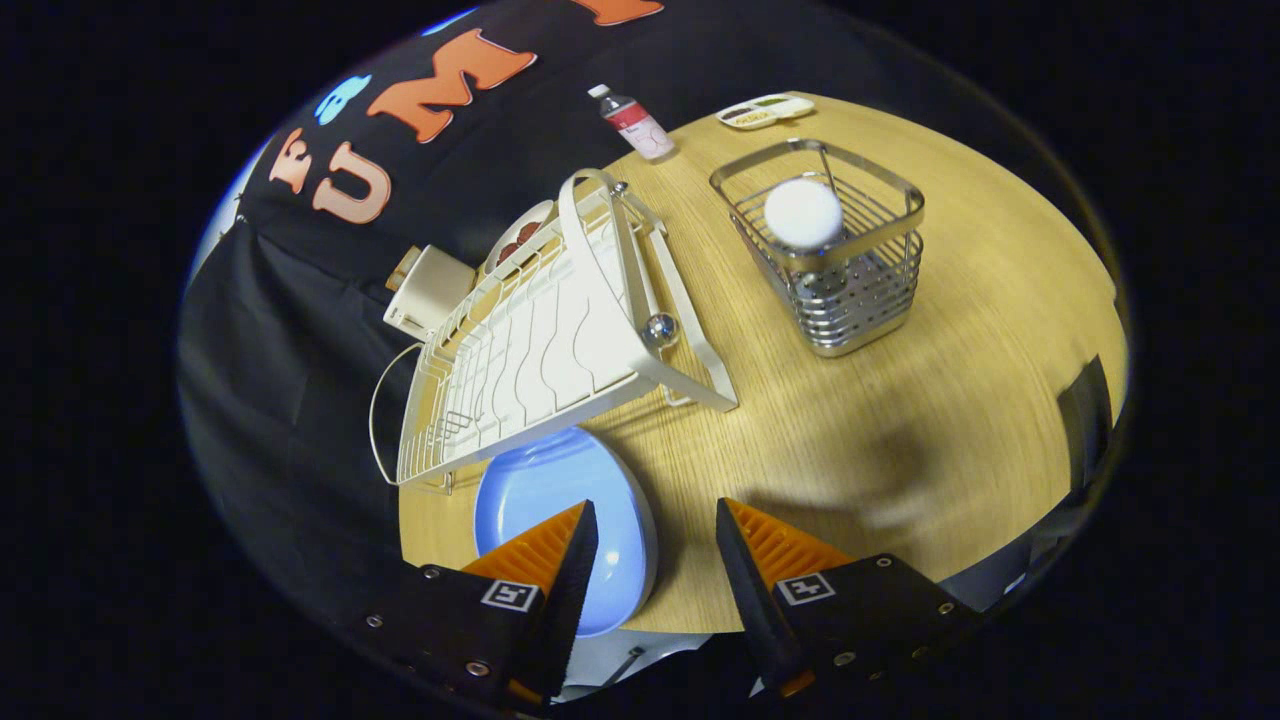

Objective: Take the plate from the dish rack, then take the spoon from the basket and place it into the plate.

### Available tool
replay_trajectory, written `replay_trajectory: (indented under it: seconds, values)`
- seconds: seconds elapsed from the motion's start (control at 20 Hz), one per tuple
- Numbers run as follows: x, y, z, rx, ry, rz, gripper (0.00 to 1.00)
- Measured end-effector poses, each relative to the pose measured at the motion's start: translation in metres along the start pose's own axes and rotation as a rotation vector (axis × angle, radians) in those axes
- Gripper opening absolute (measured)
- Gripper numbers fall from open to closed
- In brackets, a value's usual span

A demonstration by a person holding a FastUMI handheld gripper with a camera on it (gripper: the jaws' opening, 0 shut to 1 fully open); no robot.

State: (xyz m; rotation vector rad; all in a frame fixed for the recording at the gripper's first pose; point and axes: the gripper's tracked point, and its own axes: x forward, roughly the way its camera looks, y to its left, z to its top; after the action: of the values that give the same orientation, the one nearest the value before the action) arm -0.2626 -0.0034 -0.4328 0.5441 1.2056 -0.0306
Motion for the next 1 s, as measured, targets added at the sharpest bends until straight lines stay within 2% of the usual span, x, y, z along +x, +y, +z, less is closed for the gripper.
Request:
replay_trajectory:
  seconds: [0.15,0.4,0.55,0.7,0.85,1.0]
  values:
    - [-0.019,-0.019,0.016,-0.162,-0.091,-0.062,0.75]
    - [-0.048,-0.045,0.062,-0.415,-0.310,-0.201,0.73]
    - [-0.059,-0.049,0.086,-0.484,-0.411,-0.251,0.63]
    - [-0.060,-0.055,0.102,-0.528,-0.460,-0.277,0.58]
    - [-0.060,-0.061,0.115,-0.589,-0.497,-0.313,0.43]
    - [-0.064,-0.061,0.125,-0.604,-0.532,-0.302,0.34]
